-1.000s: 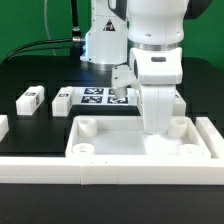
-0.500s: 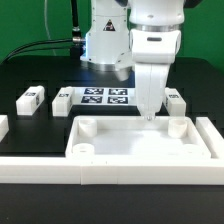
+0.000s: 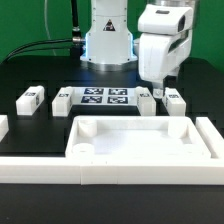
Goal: Assemble desk
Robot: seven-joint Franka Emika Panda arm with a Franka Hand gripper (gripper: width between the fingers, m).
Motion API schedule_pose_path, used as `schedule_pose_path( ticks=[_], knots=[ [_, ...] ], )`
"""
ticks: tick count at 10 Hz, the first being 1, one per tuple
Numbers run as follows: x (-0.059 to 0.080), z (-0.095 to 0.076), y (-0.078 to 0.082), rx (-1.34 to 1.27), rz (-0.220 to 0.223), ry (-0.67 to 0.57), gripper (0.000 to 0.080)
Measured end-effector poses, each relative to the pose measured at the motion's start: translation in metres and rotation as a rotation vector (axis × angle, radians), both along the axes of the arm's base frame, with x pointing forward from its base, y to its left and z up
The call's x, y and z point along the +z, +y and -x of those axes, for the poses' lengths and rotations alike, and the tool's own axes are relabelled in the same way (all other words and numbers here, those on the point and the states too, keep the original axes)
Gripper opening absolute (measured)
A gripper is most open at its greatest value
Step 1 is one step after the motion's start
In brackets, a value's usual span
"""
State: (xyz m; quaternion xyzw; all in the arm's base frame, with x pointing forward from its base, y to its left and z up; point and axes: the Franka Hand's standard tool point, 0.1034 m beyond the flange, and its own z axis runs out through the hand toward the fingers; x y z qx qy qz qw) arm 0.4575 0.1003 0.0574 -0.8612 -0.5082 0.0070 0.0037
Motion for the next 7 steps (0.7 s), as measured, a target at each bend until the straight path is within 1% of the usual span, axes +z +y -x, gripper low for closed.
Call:
schedule_pose_path(
  ticks=[4, 5, 6, 7],
  knots=[
    [-0.0010, 0.0003, -0.0008, -0.035, 0.000, 0.003, 0.0649],
    [-0.0009, 0.0005, -0.0003, -0.142, -0.003, 0.004, 0.0649],
    [-0.0006, 0.0039, -0.0012, -0.338, -0.010, 0.010, 0.0649],
    [0.0011, 0.0072, 0.0021, -0.513, -0.006, 0.011, 0.0649]
  ],
)
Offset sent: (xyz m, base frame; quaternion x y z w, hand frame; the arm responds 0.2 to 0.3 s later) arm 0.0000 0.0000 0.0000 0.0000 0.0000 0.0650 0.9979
